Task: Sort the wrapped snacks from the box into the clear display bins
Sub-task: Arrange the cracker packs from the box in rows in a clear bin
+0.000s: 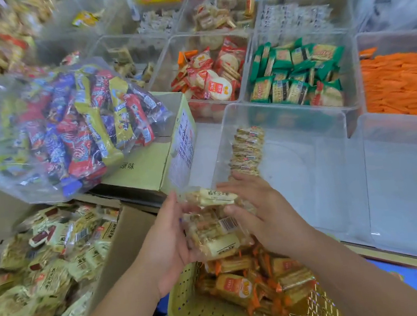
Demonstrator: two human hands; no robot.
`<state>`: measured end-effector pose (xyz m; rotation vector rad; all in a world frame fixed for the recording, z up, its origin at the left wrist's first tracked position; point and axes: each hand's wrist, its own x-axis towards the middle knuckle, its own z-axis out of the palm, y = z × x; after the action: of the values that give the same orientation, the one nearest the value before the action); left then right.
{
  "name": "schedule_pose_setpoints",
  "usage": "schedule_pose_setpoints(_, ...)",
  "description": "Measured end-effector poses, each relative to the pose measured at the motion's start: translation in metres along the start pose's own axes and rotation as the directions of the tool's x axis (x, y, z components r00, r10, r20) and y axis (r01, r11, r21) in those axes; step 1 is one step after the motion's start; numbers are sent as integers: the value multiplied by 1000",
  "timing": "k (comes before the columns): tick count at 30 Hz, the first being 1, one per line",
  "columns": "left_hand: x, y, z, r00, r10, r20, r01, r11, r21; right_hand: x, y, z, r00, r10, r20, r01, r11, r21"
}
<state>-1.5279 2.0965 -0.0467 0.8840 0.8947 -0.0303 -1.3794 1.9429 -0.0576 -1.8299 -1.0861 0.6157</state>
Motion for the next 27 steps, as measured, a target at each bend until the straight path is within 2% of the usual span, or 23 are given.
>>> schedule_pose_setpoints(2, -5, -4, 0, 995, 23, -93, -18, 998, 56, -6, -6, 1, 984, 156, -91, -140, 977, 160)
schedule_pose_setpoints(4, -10, -7, -2, 984, 91, -152, -65, 984, 168, -10, -7, 1, 945, 303, -125, -231, 887, 400)
schedule_pose_setpoints(6, -13, -8, -5, 973, 157, -171, -113, 964, 242, -13, -6, 0, 915, 402, -14, -295, 693, 658)
schedule_pose_setpoints(7, -15, -8, -6, 969, 182, -169, -135, 957, 257, -14, -8, -1, 913, 406, 46, -306, 607, 733)
schedule_pose_setpoints(9, -17, -7, -6, 969, 208, -131, -170, 952, 256, -16, -13, -2, 906, 405, 126, -344, 528, 777)
schedule_pose_setpoints(14, -17, -7, 5, 981, 196, -4, -191, 962, 196, -18, -15, 3, 870, 456, 189, -445, 559, 700)
schedule_pose_setpoints(17, -12, -9, 8, 984, 176, -36, -164, 964, 210, -20, -14, 5, 877, 465, 124, -421, 618, 664)
schedule_pose_setpoints(19, -8, -8, 9, 981, 177, -82, -157, 967, 200, -22, -10, 5, 894, 447, 35, -377, 708, 598)
schedule_pose_setpoints(21, -4, -6, 9, 978, 175, -117, -150, 970, 190, -26, -2, 0, 940, 329, -88, -265, 868, 419)
schedule_pose_setpoints(23, 3, -1, 9, 976, 167, -137, -139, 972, 190, -28, 6, -7, 991, 96, -94, -71, 968, 240)
schedule_pose_setpoints(25, 12, 4, 10, 976, 144, -161, -112, 975, 192, -25, 16, -12, 993, -113, -44, 115, 993, 33)
schedule_pose_setpoints(27, 21, 12, 17, 986, 113, -126, -75, 960, 270, -16, 23, -16, 962, -270, -29, 260, 946, -193)
